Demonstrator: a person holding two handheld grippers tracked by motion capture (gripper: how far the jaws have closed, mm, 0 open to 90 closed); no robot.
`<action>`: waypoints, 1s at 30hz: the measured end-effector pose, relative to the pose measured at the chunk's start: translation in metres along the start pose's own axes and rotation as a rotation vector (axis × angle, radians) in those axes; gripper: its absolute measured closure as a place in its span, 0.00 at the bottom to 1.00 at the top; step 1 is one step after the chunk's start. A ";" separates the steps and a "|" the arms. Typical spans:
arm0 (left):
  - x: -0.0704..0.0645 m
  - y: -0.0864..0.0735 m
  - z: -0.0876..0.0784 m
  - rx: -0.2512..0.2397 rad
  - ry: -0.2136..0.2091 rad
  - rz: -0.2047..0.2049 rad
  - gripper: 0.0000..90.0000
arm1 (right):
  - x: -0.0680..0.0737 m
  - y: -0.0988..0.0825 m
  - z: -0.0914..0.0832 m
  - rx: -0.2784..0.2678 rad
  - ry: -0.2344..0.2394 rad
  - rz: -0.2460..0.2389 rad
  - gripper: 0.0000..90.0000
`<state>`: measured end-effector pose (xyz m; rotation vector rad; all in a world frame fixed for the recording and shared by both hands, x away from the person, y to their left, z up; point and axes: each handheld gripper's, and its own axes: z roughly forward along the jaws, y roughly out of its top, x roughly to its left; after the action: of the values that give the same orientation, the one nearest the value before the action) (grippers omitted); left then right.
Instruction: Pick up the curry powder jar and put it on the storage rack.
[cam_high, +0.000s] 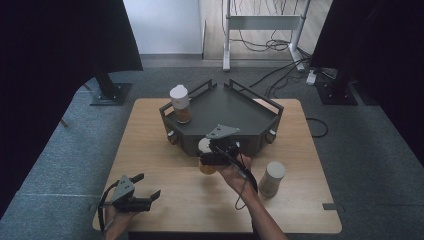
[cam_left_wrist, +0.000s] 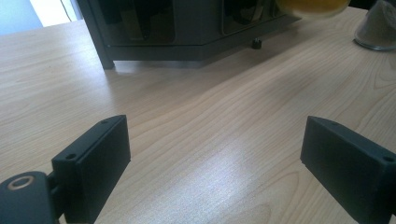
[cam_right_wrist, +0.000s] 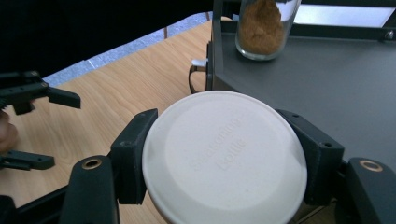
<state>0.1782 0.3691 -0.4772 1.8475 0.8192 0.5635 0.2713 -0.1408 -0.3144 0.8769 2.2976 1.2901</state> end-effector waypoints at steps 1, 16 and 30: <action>0.000 0.000 0.000 0.000 0.000 0.000 0.09 | -0.001 0.002 -0.002 -0.002 0.004 0.002 0.37; 0.000 0.000 0.001 0.002 -0.004 0.000 0.09 | -0.018 0.031 -0.027 -0.033 0.009 -0.009 0.37; 0.001 0.000 0.001 0.002 -0.006 -0.001 0.09 | -0.038 0.055 -0.036 -0.056 -0.019 0.015 0.37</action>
<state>0.1798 0.3689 -0.4776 1.8497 0.8170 0.5562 0.2973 -0.1672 -0.2479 0.8853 2.2328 1.3399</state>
